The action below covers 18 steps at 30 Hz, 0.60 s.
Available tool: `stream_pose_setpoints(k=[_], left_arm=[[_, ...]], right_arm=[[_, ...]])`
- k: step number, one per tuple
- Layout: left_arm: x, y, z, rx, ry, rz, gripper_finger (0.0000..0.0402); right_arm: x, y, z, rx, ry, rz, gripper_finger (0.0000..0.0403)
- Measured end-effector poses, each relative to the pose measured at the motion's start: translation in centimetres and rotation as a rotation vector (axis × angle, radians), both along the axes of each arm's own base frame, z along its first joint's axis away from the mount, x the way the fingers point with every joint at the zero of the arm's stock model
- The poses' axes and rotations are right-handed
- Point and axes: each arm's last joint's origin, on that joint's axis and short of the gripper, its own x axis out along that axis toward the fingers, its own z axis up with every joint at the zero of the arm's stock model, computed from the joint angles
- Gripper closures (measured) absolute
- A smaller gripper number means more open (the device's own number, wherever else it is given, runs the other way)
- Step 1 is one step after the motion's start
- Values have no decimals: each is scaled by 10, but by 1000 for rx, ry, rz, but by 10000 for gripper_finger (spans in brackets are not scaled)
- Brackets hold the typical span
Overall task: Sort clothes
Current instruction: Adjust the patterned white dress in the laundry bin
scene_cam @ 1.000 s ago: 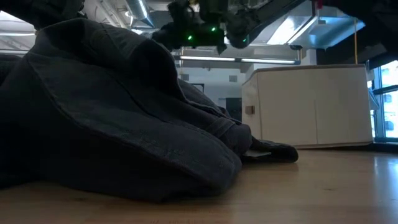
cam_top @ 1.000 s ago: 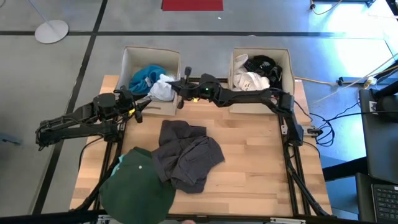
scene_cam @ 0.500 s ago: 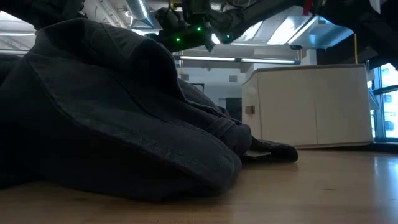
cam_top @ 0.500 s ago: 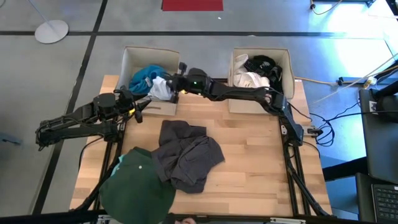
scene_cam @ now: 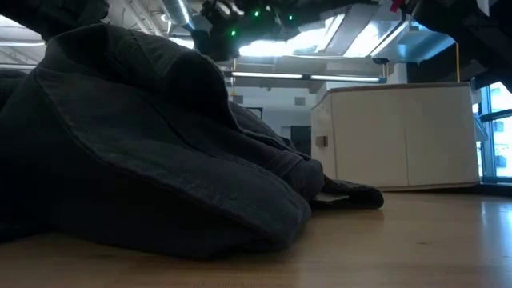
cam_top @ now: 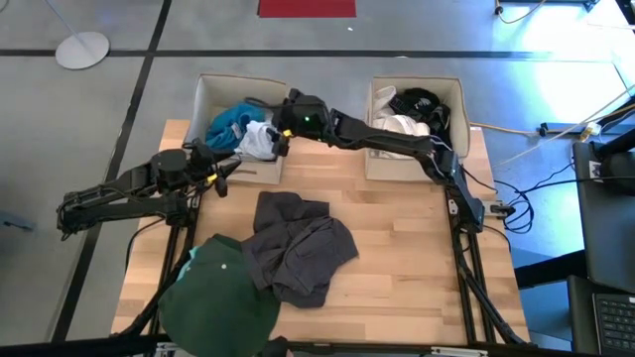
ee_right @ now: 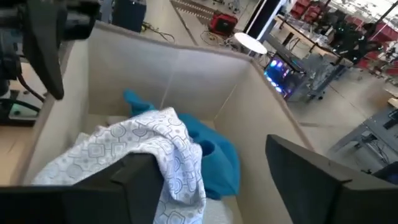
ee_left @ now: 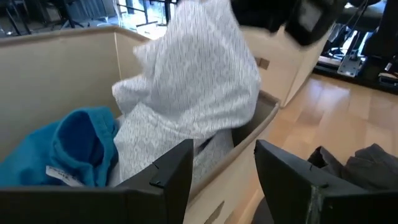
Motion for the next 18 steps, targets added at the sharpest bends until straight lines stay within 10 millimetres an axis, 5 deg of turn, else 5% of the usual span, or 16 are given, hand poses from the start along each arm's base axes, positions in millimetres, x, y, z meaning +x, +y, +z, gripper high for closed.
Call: stream_pose_setpoints(k=[11,18], left_arm=[[1,-1,-2,-41,-1,-35,239],[5,-4,-1,-119,-48,-159,239]], right_arm=[[-16,10,38,39,150,56,119],[-26,13,41,79,245,53,119]])
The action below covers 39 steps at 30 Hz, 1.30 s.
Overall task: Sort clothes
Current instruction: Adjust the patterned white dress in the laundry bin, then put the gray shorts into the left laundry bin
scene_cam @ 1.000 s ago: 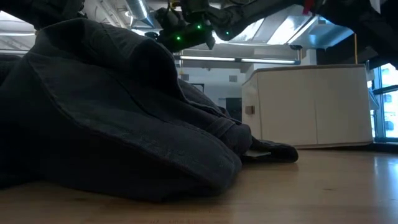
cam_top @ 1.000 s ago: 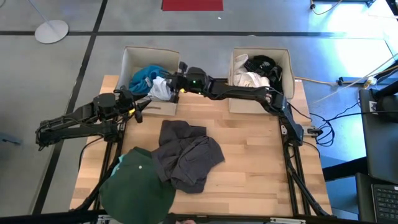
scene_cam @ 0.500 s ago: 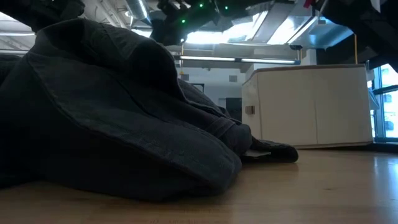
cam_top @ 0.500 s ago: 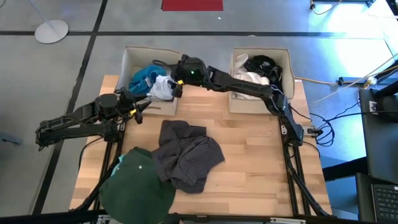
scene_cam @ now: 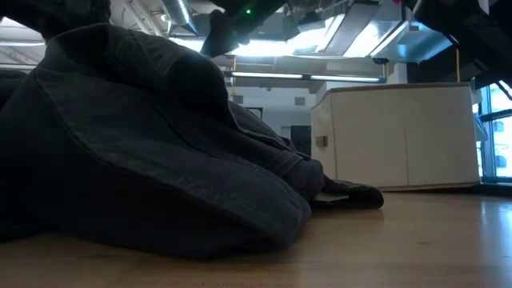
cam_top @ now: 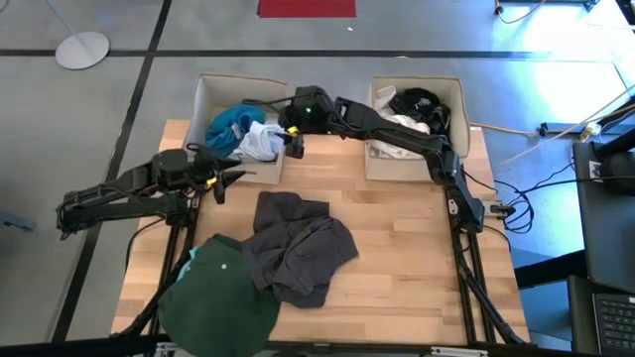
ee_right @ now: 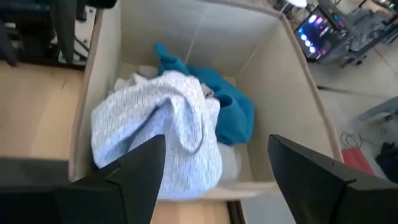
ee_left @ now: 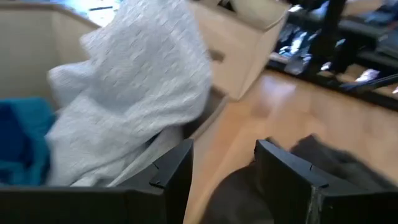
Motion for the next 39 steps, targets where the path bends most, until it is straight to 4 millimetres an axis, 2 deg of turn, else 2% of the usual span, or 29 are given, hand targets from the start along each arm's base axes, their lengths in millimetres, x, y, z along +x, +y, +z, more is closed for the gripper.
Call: stream_pose_setpoints(k=[5,9,13,17,21,25,27,30,34,39], left_arm=[[8,2,9,15,-98,-15,239],[19,8,16,87,-145,76,239],[37,16,20,170,-153,135,239],[59,28,20,175,-67,159,239],[76,51,11,158,102,249,239],[71,75,7,152,328,514,239],[67,80,12,144,376,570,239],[65,74,28,153,368,521,239],[59,51,63,179,234,355,239],[55,20,75,128,98,6,239]], right_arm=[[-13,9,14,-4,24,1,119],[-29,20,35,-19,23,3,119],[-47,28,47,-12,71,2,119],[-63,34,53,30,136,-12,119],[-73,36,49,77,224,-29,119],[-81,39,42,137,319,-55,119],[-85,40,38,165,364,-62,119],[-87,46,35,179,416,-55,119],[-85,61,34,179,432,-18,119],[-84,85,33,186,466,61,119]])
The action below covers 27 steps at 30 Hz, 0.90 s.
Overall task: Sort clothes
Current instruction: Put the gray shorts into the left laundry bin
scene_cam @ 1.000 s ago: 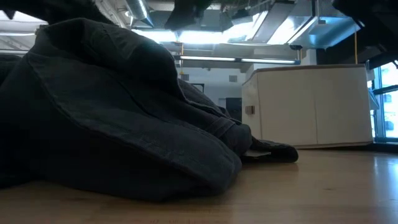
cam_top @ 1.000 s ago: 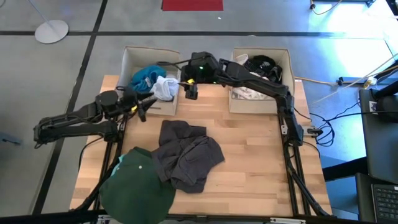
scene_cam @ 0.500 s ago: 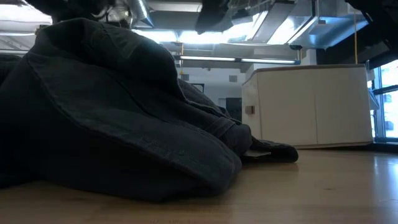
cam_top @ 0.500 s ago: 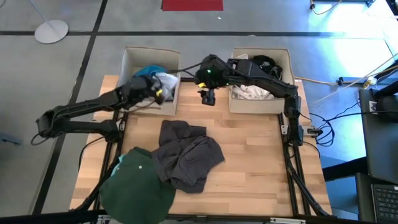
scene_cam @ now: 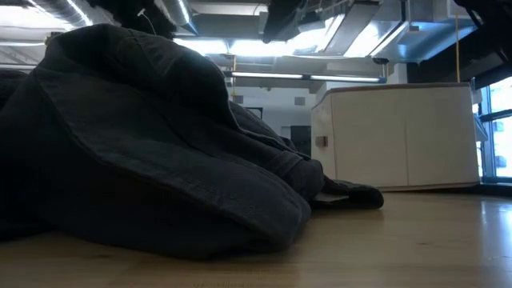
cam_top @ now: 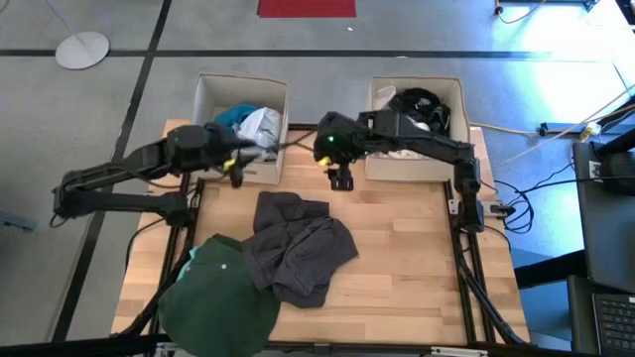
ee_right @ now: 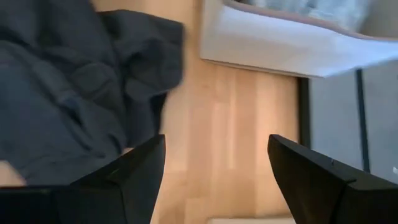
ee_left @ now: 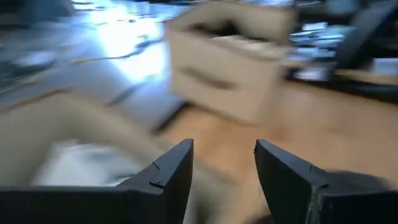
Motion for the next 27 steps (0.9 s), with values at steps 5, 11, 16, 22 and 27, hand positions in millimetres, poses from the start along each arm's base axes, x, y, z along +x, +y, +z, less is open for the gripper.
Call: stream_pose_setpoints(k=[5,11,16,22,27], left_arm=[[7,-26,-6,-114,27,-192,239],[18,-52,-31,-122,164,-357,239],[24,-65,-50,-220,186,-361,239],[36,-78,-76,-276,161,-361,239],[49,-92,-99,-312,166,-386,239]], right_arm=[[5,25,-12,20,42,77,119],[11,53,-44,36,149,128,119],[8,75,-73,42,191,144,119],[-16,93,-98,47,99,117,119],[-41,107,-120,91,-36,103,119]])
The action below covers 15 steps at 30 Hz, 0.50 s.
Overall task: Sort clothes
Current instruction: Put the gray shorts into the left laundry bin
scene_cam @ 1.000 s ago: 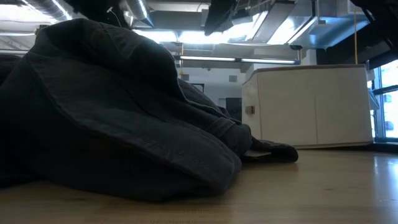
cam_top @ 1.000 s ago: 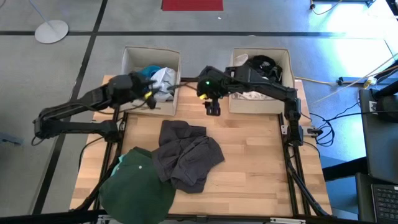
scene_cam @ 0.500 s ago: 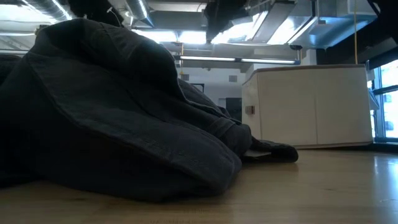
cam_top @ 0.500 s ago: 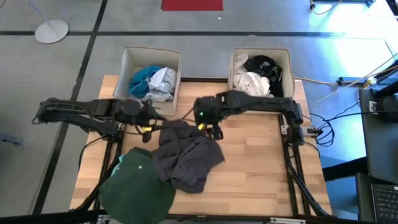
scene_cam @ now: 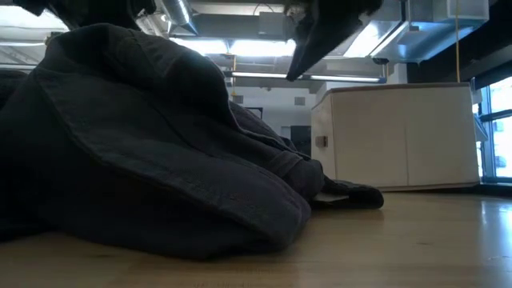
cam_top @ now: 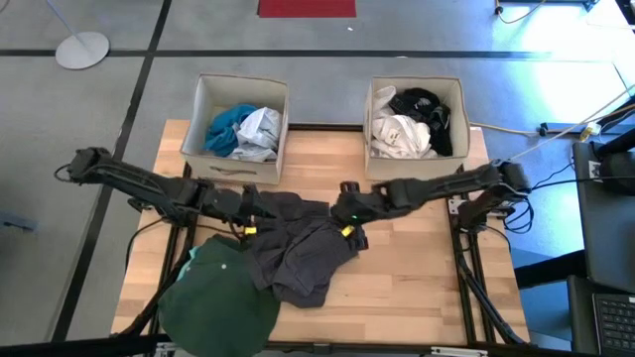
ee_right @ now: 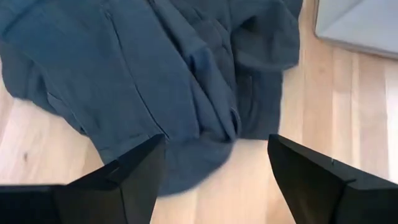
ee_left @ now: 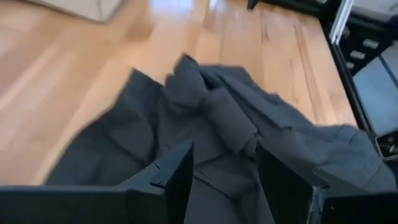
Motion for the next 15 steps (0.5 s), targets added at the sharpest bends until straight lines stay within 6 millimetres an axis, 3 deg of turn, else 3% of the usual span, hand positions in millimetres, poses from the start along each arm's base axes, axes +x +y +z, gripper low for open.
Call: stream_pose_setpoints(k=[8,15], left_arm=[[17,-13,-33,-14,135,12,239],[28,-16,-57,6,239,24,239]], right_arm=[[-12,11,-38,60,-191,-18,119],[-9,10,-52,72,-281,-26,119]])
